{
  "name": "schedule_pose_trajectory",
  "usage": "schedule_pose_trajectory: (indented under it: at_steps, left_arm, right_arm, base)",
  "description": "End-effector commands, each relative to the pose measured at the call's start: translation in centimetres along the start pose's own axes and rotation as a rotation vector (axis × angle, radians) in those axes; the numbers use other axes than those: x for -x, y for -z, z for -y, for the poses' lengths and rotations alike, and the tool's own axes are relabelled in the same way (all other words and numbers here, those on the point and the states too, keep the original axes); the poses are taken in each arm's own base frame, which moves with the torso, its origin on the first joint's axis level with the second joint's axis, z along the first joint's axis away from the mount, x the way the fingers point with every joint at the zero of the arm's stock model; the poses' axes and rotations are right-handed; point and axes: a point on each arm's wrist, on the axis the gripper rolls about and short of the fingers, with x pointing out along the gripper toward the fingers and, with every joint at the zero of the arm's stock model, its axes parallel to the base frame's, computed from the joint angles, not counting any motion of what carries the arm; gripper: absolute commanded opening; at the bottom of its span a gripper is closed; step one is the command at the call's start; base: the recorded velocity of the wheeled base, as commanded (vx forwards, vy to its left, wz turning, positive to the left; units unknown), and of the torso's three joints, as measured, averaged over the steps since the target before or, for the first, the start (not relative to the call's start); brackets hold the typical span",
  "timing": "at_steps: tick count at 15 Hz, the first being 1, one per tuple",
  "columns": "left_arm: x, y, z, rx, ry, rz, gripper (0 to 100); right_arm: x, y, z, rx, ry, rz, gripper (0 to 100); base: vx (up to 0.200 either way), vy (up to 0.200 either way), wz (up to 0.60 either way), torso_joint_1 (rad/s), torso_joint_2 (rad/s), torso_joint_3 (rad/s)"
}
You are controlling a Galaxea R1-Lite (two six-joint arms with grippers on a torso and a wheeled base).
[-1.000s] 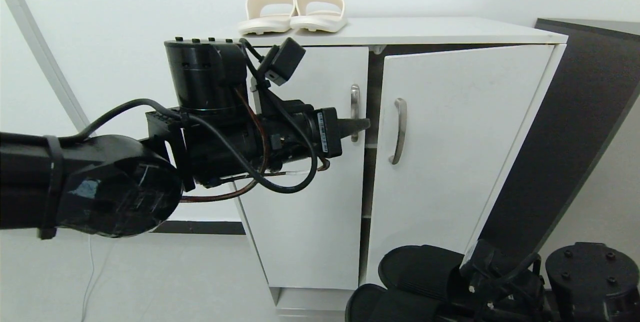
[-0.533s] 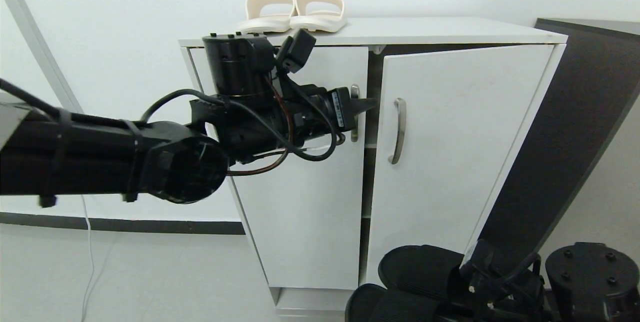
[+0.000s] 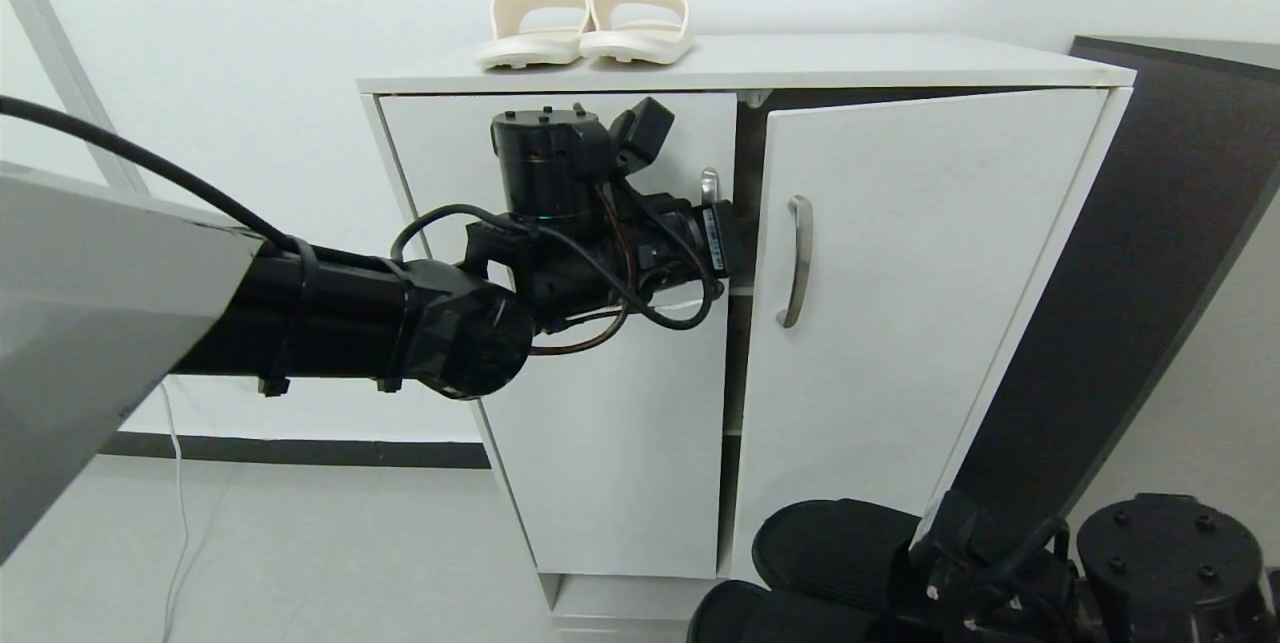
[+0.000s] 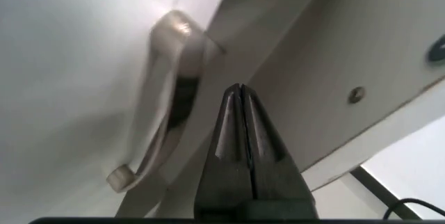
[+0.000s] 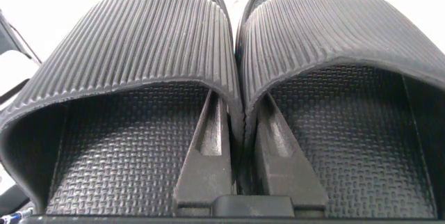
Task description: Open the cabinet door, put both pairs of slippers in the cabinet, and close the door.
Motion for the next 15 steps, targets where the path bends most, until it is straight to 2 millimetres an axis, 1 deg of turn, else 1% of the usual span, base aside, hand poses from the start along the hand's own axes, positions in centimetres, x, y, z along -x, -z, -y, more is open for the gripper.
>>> schedule_pose_trajectory:
  at_steps: [1,3,5,6,7,9,11,12,13,14,15]
  left_arm:
    - [-0.1,0.3,-0.2,0.004,-0.003,-0.007,0]
    - [-0.1,0.4,-0.1,0.003,-0.003,-0.011,0]
    - [-0.1,1.4,0.7,0.007,0.011,-0.037,0]
    - [0.1,2.2,2.3,-0.002,0.056,-0.033,0]
    - [-0.2,3.1,4.2,-0.012,0.119,-0.015,0]
    - [-0.8,3.5,5.8,-0.024,0.181,0.013,0]
    - [-0.8,3.6,5.4,-0.022,0.170,0.014,0]
    - [-0.5,3.3,4.5,-0.022,0.145,0.020,0]
    - [0.0,2.8,3.9,-0.026,0.125,0.032,0]
    - [0.9,1.8,3.3,-0.033,0.101,0.057,0]
    - [2.1,0.9,2.9,-0.036,0.073,0.075,0]
  right_arm:
    - [-0.1,0.1,-0.2,0.003,-0.010,-0.005,0]
    - [-0.1,0.1,-0.4,0.009,-0.018,-0.008,0]
    - [-0.1,0.1,-0.5,0.010,-0.021,-0.010,0]
    - [-0.1,0.2,-0.6,0.014,-0.027,-0.012,0]
    - [-0.1,0.3,-0.8,0.019,-0.035,-0.016,0]
    - [-0.3,0.5,-0.9,0.020,-0.038,-0.026,0]
    - [-0.3,0.5,-0.9,0.020,-0.037,-0.027,0]
    - [-0.3,0.5,-0.8,0.020,-0.036,-0.026,0]
    - [-0.4,0.4,-0.8,0.011,-0.033,-0.021,0]
    - [-0.6,0.1,-0.5,-0.005,-0.022,-0.015,0]
    - [-0.9,-0.3,0.2,-0.030,0.013,-0.003,0]
  base:
    - [-0.200,0.000,0.00,-0.002,0.01,0.002]
    - [-0.200,0.000,0.00,0.007,0.00,0.002]
    - [-0.200,0.000,0.00,-0.002,0.00,0.000]
    - [-0.200,0.000,0.00,-0.002,0.01,0.002]
    - [-0.200,0.000,0.00,-0.002,0.00,-0.002]
    - [-0.200,0.000,0.00,0.002,0.00,0.002]
    - [0.000,0.000,0.00,0.000,0.00,0.000]
    - [0.000,0.000,0.00,0.000,0.00,0.000]
    - [0.000,0.000,0.00,0.000,0.00,0.000]
    - [0.000,0.000,0.00,0.000,0.00,0.000]
    - [0.000,0.000,0.00,0.000,0.00,0.000]
